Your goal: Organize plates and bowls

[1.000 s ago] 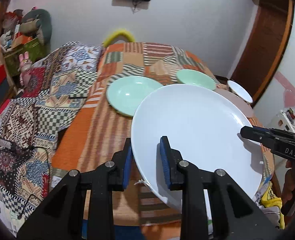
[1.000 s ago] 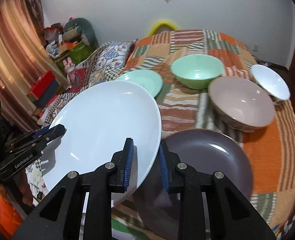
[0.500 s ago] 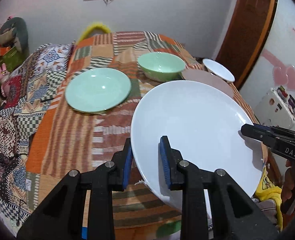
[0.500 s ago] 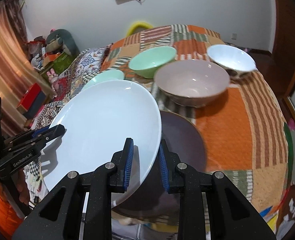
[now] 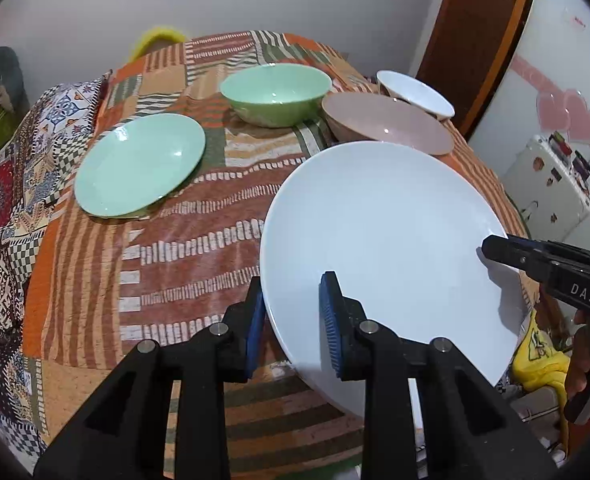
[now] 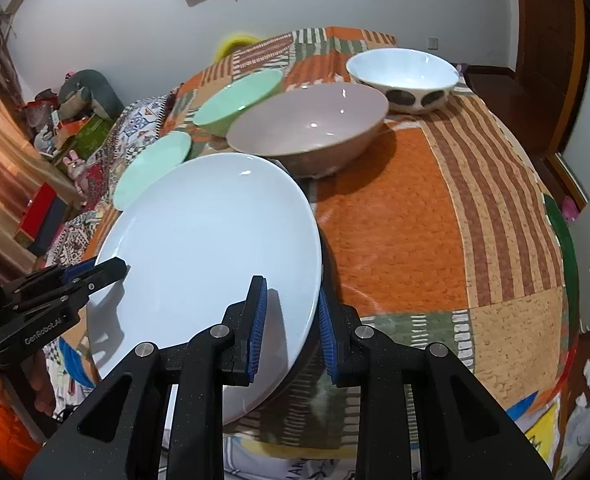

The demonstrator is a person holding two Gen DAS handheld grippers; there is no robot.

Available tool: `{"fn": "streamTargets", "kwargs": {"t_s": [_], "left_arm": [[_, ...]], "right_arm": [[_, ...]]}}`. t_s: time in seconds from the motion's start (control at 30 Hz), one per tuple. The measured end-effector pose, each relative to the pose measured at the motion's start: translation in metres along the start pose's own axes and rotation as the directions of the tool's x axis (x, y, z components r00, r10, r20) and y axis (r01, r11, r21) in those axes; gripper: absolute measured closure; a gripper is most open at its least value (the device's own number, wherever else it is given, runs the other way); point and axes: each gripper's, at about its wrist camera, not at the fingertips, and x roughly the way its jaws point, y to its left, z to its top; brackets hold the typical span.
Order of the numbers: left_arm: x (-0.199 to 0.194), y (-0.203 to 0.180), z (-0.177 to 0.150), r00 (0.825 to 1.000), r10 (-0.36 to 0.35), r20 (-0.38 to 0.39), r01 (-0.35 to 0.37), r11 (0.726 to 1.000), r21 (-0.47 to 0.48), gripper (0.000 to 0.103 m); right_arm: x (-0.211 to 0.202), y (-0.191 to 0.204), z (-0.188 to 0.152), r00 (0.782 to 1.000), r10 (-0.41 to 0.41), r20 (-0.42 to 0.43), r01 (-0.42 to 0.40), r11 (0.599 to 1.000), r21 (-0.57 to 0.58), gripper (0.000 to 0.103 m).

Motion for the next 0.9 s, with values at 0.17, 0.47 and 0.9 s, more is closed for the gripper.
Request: {"fn": "streamTargets", "kwargs": {"t_s": [0.17, 0.47, 0.9], "left_arm": [[0.014, 0.002, -0.001, 0.999, -0.009, -0.041, 0.008, 1.0, -0.007, 0.074], [0.022, -0.011, -0.005, 0.996, 0.084, -0.028, -0.081, 0.992, 0.094, 0.075], [0.014, -0.035, 0.0, 0.999, 0.044, 0.021, -0.046, 0.991, 0.128, 0.077]], "right_arm": [[0.006, -0.003, -0.002, 1.0, -0.013, -0.013, 0.013, 1.0, 0.002, 0.08], [0.007, -0.002, 0.0, 1.0, -0.026, -0.014, 0.026, 1.0, -0.015, 0.079], [0.003, -0.001, -0.002, 1.0, -0.015, -0.003, 0.015, 1.0, -0.019, 0.074]]}}
